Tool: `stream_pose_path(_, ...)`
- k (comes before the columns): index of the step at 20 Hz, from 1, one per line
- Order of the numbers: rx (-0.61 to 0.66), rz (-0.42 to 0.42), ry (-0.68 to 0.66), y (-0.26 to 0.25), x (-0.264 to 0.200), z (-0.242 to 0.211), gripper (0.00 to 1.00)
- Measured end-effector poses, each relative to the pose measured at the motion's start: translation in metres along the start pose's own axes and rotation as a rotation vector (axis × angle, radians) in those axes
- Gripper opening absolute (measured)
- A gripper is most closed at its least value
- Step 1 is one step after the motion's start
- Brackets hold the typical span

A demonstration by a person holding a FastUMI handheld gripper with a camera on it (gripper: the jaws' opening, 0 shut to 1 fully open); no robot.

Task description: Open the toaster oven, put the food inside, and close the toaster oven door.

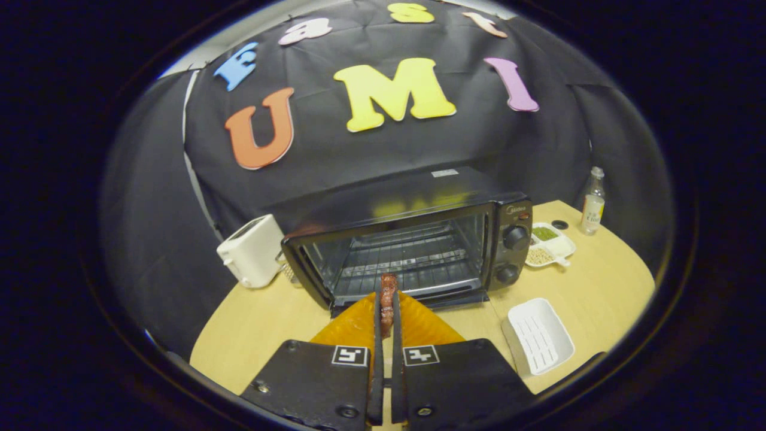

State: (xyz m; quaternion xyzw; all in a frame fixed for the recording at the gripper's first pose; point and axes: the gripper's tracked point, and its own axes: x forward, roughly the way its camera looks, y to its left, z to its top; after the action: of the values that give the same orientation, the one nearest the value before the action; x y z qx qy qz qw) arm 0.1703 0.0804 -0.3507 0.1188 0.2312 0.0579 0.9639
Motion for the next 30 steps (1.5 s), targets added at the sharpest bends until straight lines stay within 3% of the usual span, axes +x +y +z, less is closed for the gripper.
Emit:
stream_pose_path(6,0.256,0.095,-0.068,-0.003,0.036,0.007,0.08)
stream_pose_path(12,0.397,0.217,-0.173,0.000,0.064,0.015,0.08)
stream_pose_path(17,0.446,0.264,-0.121,0.001,0.093,0.003,0.08)
stream_pose_path(25,0.393,0.180,-0.124,-0.022,0.119,0.004,0.11)
stream_pose_path(30,0.230,0.049,-0.132,-0.035,0.128,0.005,0.20)
